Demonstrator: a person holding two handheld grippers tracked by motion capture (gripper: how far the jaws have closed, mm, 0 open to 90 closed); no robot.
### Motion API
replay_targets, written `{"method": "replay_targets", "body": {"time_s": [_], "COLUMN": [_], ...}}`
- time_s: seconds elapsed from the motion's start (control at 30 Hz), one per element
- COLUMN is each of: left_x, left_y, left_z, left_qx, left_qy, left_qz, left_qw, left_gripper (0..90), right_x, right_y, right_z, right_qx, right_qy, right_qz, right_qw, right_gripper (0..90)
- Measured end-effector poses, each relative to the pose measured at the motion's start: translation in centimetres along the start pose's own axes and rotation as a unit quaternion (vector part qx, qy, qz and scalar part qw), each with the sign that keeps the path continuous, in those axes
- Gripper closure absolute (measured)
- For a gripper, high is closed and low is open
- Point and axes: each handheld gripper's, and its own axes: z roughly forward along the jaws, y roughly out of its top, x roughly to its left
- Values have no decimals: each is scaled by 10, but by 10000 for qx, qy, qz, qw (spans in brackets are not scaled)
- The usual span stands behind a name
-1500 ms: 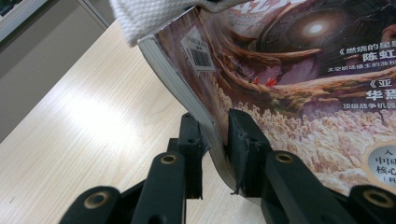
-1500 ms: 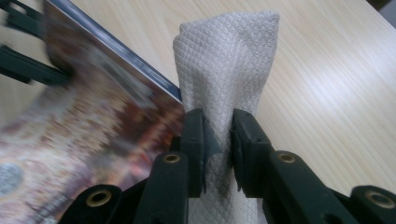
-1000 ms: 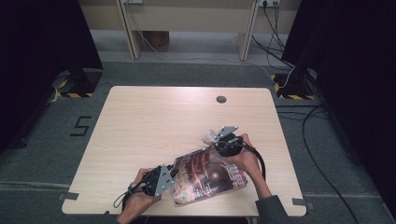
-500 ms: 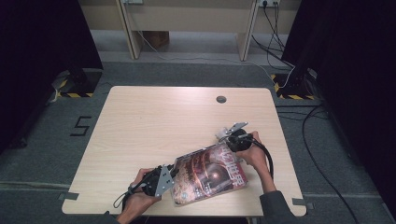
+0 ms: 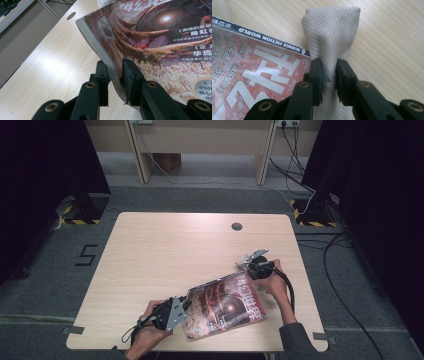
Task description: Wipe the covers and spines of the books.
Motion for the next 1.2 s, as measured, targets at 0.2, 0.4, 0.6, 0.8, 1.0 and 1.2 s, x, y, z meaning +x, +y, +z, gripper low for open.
{"method": "replay_targets", "body": {"time_s": [0.2, 0.4, 0.6, 0.8, 1.0, 1.2], "left_x": [0, 0, 0, 1, 2, 2], "left_y": [0, 0, -1, -1, -3, -4], "left_z": [0, 0, 1, 2, 3, 3], "left_qx": [9, 6, 11, 24, 46, 63], "left_qy": [2, 5, 2, 0, -4, -4], "left_qz": [-15, -21, -25, -34, -103, -134], "left_qw": [10000, 10000, 10000, 10000, 9999, 9999], "left_gripper": [753, 752, 752, 751, 747, 744], "right_x": [3, 8, 18, 34, 55, 77], "right_y": [1, 4, 11, 18, 27, 36], "right_z": [-1, -6, -13, -19, -30, -41], "right_qx": [3, -100, -212, -307, -541, -801], "right_qy": [69, 112, 165, 261, 475, 689], "right_qz": [-80, -47, -273, -446, -628, -813], "right_qw": [9999, 9999, 9993, 9982, 9954, 9911], "right_gripper": [771, 771, 774, 773, 771, 769]}}
